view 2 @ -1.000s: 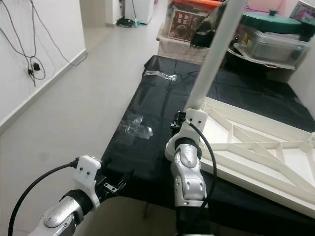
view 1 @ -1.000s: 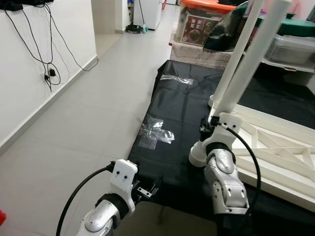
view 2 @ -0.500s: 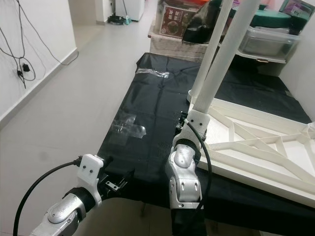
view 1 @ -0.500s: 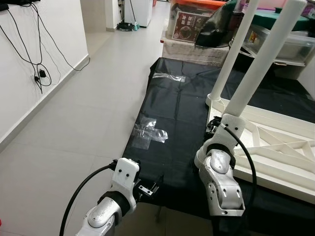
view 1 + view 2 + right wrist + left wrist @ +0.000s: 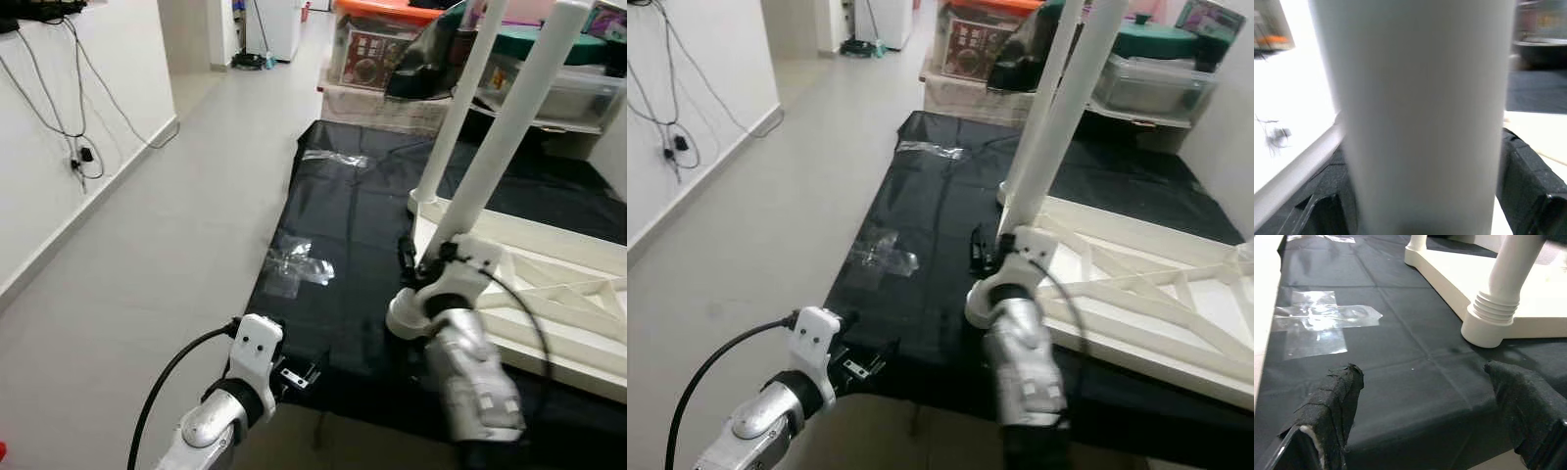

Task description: Building children table

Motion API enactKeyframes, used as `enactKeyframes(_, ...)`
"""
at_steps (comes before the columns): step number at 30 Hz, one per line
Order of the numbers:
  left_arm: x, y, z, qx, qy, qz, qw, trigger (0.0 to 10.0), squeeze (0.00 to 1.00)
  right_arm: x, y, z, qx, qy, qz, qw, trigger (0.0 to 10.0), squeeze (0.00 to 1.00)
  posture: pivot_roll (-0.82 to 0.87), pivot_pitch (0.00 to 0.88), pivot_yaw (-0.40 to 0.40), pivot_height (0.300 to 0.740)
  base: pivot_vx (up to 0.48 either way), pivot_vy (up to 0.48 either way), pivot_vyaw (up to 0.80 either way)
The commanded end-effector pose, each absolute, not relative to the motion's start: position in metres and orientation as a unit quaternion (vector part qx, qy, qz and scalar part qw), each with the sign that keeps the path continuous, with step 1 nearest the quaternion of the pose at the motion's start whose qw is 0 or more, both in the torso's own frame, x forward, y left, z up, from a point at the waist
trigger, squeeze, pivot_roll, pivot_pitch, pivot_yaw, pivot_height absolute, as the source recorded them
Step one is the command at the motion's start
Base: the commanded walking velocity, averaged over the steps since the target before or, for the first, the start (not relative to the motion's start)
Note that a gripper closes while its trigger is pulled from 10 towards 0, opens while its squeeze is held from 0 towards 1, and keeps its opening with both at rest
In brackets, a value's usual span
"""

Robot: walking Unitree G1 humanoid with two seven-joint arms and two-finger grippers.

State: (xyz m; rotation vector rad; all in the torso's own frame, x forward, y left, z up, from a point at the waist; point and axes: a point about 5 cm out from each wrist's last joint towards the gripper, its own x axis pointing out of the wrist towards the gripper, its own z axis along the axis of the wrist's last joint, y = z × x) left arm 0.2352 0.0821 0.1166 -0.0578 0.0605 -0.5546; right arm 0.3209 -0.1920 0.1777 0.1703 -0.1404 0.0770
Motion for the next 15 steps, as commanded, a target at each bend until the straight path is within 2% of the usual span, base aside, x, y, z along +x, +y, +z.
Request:
enactKeyframes(1, 0.235, 0.079, 0.114, -0.028, 0.033, -0.280, 0.959, 10.0, 0.00, 0.323, -0.194, 0.178, 0.099, -0.066, 0.073, 0.990, 10.0, 0.00, 0.11, 0.000, -0.101, 0.740, 0.000, 0.000, 0.00)
enactKeyframes(3, 0.236, 0.079, 0.114, -0.028, 0.033, -0.281, 0.959, 10.0, 0.00, 0.326, -0.198, 0.182, 0.097, -0.068, 0.105, 0.987, 10.0, 0.00, 0.11, 0.000, -0.103, 0.740, 0.000, 0.000, 0.00)
enactKeyframes(4, 0.235, 0.079, 0.113, -0.028, 0.032, -0.282, 0.959, 10.0, 0.00, 0.330, -0.201, 0.186, 0.094, -0.061, 0.151, 0.982, 10.0, 0.00, 0.12, 0.000, -0.108, 0.740, 0.000, 0.000, 0.00)
enactKeyframes(5, 0.235, 0.079, 0.113, -0.028, 0.032, -0.282, 0.959, 10.0, 0.00, 0.330, -0.201, 0.186, 0.094, -0.061, 0.151, 0.982, 10.0, 0.00, 0.12, 0.000, -0.108, 0.740, 0.000, 0.000, 0.00)
enactKeyframes(7, 0.234, 0.078, 0.114, -0.028, 0.030, -0.283, 0.958, 10.0, 0.00, 0.339, -0.201, 0.188, 0.073, -0.034, 0.252, 0.964, 10.0, 0.00, 0.14, 0.000, -0.114, 0.740, 0.000, 0.000, 0.00)
enactKeyframes(8, 0.234, 0.078, 0.114, -0.028, 0.030, -0.283, 0.958, 10.0, 0.00, 0.339, -0.201, 0.188, 0.073, -0.034, 0.252, 0.964, 10.0, 0.00, 0.14, 0.000, -0.114, 0.740, 0.000, 0.000, 0.00)
enactKeyframes(11, 0.230, 0.080, 0.117, -0.028, 0.027, -0.285, 0.958, 10.0, 0.00, 0.345, -0.195, 0.185, 0.054, 0.008, 0.373, 0.926, 10.0, 0.00, 0.16, 0.000, -0.122, 0.740, 0.000, 0.000, 0.00)
enactKeyframes(15, 0.227, 0.080, 0.119, -0.027, 0.025, -0.287, 0.957, 10.0, 0.00, 0.347, -0.190, 0.184, 0.049, 0.023, 0.416, 0.908, 10.0, 0.00, 0.17, 0.013, -0.126, 0.740, 0.000, 0.000, 0.00)
